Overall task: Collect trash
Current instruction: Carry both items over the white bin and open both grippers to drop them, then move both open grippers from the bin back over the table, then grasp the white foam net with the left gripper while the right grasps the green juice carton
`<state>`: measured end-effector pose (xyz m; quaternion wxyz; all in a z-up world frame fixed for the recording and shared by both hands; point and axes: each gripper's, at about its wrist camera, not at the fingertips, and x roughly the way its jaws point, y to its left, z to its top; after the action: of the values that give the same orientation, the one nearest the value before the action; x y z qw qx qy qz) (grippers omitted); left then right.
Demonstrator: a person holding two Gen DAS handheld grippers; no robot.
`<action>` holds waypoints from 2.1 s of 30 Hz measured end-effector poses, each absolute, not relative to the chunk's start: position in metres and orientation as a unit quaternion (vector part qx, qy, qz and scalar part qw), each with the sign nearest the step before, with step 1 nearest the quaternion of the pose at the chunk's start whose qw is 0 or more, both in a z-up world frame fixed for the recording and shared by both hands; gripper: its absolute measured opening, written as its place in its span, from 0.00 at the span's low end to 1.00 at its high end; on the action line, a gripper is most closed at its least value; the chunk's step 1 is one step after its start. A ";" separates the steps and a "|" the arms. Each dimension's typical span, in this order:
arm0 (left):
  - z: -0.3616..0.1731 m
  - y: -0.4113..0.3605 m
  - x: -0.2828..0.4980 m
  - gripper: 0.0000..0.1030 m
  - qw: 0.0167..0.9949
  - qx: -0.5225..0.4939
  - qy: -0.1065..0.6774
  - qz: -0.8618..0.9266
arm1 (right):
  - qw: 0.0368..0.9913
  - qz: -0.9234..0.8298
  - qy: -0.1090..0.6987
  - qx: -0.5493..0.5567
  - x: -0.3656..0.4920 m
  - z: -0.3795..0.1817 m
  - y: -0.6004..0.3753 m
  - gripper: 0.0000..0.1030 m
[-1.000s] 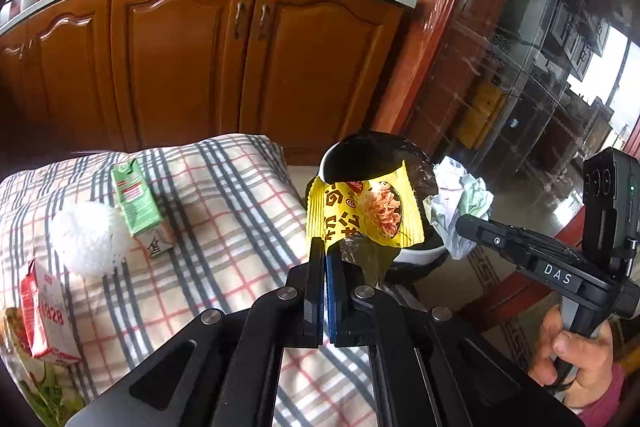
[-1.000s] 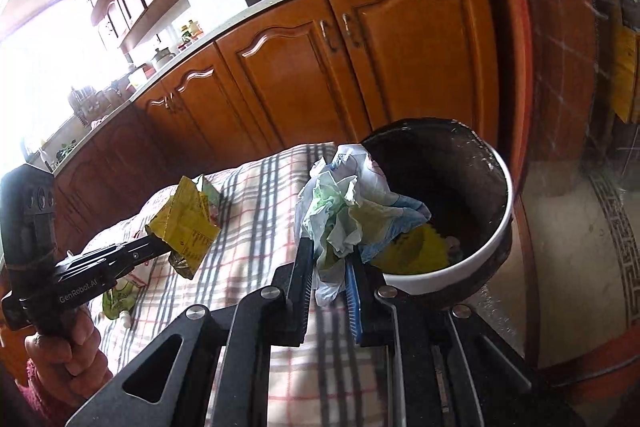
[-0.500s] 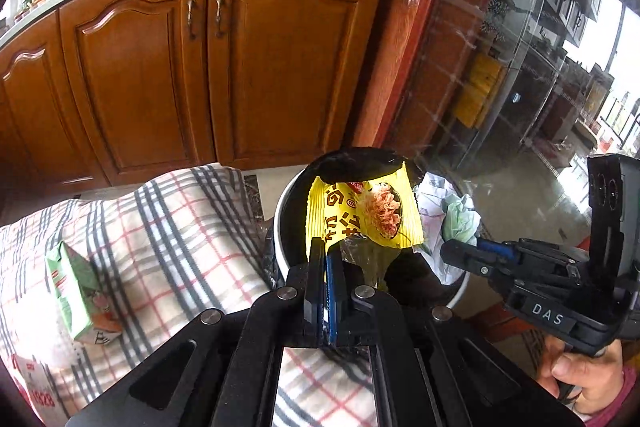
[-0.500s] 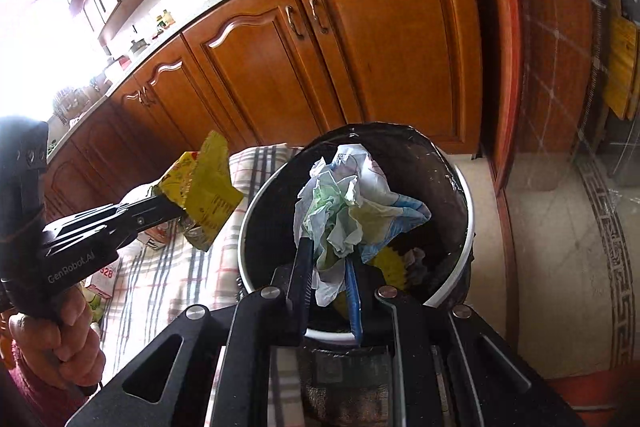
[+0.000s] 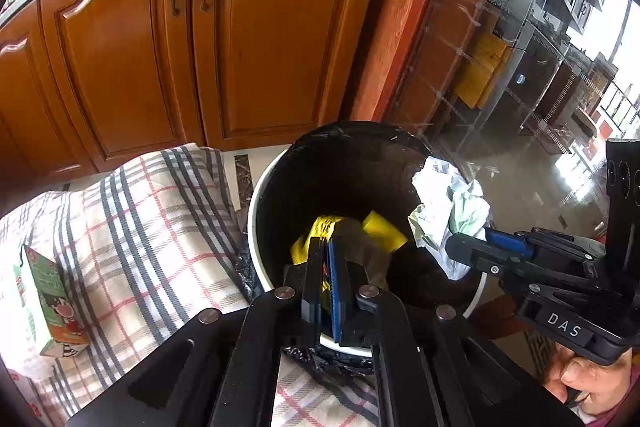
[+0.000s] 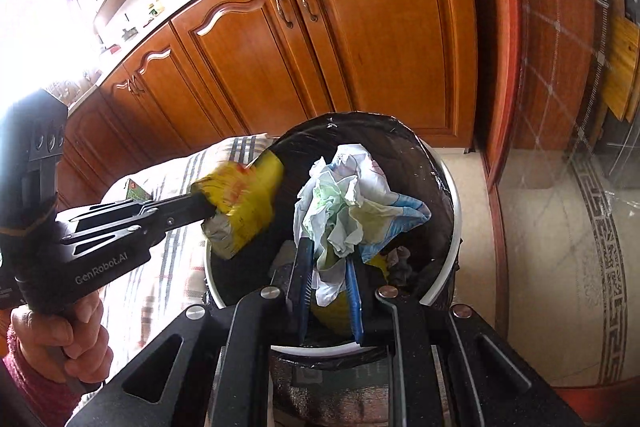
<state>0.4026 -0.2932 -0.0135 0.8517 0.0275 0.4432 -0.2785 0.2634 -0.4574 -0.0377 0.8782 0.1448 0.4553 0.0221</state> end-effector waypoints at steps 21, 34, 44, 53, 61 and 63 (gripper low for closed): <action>-0.004 -0.175 0.318 0.48 0.892 -0.037 0.392 -0.222 | 0.902 0.016 0.388 0.187 0.223 -0.025 -0.435 0.53; 0.004 -0.075 0.253 0.51 0.906 -0.087 0.386 -0.149 | 0.900 0.072 0.381 0.197 0.208 -0.019 -0.362 0.59; 0.019 -0.023 0.245 0.54 0.913 -0.102 0.378 -0.114 | 0.894 0.116 0.393 0.179 0.223 -0.019 -0.311 0.61; 0.021 -0.012 0.281 0.57 0.908 -0.062 0.402 -0.101 | 0.886 0.156 0.405 0.164 0.252 -0.018 -0.274 0.62; 0.014 0.000 0.344 0.57 0.896 -0.074 0.427 -0.103 | 0.880 0.184 0.411 0.150 0.288 -0.023 -0.246 0.62; 0.007 -0.001 0.362 0.56 0.891 -0.063 0.438 -0.098 | 0.879 0.192 0.414 0.138 0.298 -0.027 -0.238 0.61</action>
<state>0.3618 -0.0010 0.0068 0.8914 -0.0627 0.4379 -0.0981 0.2979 -0.2375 -0.0267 0.8790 0.1380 0.4138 0.1923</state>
